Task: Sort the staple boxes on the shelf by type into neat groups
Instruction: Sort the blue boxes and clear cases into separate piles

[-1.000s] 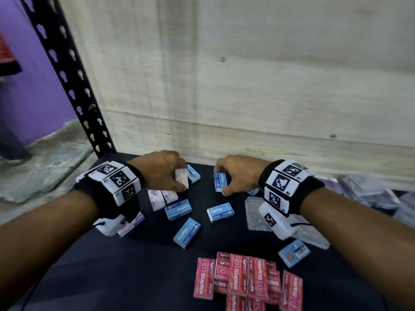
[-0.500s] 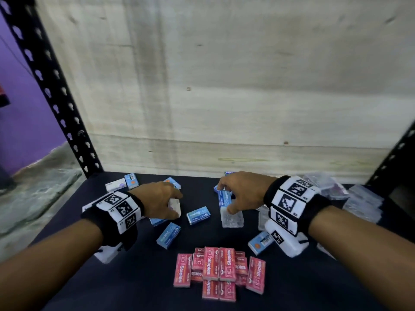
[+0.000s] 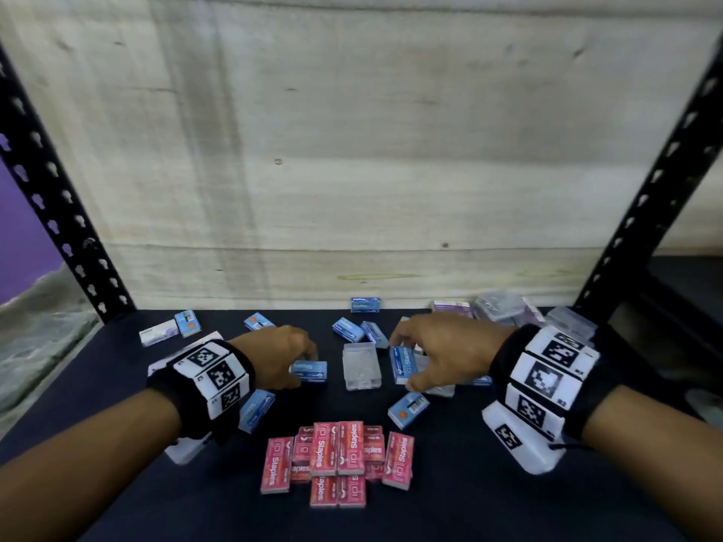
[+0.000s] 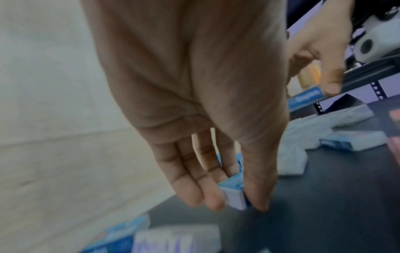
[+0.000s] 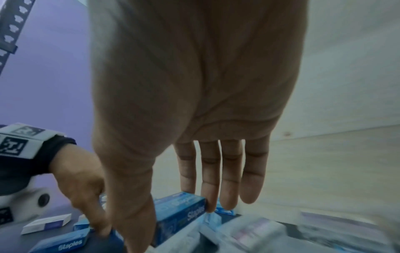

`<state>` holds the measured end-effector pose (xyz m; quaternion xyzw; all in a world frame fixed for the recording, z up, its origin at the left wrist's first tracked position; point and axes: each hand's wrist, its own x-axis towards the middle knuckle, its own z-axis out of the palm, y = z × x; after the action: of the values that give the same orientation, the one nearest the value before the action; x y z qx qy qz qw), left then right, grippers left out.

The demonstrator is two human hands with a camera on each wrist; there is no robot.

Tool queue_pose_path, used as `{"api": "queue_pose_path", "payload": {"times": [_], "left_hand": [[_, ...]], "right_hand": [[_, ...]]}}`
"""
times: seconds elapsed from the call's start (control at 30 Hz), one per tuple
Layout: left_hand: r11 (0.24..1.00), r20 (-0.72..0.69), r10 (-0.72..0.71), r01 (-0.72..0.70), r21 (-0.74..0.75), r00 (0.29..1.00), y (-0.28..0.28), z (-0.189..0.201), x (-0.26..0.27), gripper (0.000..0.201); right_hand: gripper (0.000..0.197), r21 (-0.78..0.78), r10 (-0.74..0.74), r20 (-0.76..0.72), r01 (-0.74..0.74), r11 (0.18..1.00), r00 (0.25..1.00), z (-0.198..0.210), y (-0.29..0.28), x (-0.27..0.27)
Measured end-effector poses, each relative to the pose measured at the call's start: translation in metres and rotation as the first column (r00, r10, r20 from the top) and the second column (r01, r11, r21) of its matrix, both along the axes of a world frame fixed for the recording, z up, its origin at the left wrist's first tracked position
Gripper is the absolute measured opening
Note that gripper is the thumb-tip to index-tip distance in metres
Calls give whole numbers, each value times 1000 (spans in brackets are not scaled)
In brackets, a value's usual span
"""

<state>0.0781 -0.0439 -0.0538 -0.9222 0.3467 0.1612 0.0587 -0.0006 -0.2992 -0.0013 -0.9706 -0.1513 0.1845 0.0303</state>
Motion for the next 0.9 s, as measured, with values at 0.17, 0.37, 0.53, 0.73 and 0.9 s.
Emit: {"api": "queue_pose_path", "payload": {"times": [0.17,0.37,0.53,0.73,0.9], "left_hand": [[994,25,-37,39,-105,999,-26,30,-22,40],[963,-52,-251,244,-111,967,-94,43,-82,39],[924,-112,-380,372,-89,918,-146,26,-122,41],[920,-151,-391,384,-74,908,-183,9,-144,46],[964,-127,-255,242,-107,959,-190,-1,-147,51]], "right_hand": [[63,19,-107,-44,108,994,993,-3,-39,-40],[62,33,-208,-125,213,976,970,-21,-82,-93],[64,38,-239,-149,247,968,960,-38,-104,-121],[64,34,-247,-84,250,968,965,-54,-116,-133],[70,36,-293,-80,296,954,953,-58,-119,-135]]}}
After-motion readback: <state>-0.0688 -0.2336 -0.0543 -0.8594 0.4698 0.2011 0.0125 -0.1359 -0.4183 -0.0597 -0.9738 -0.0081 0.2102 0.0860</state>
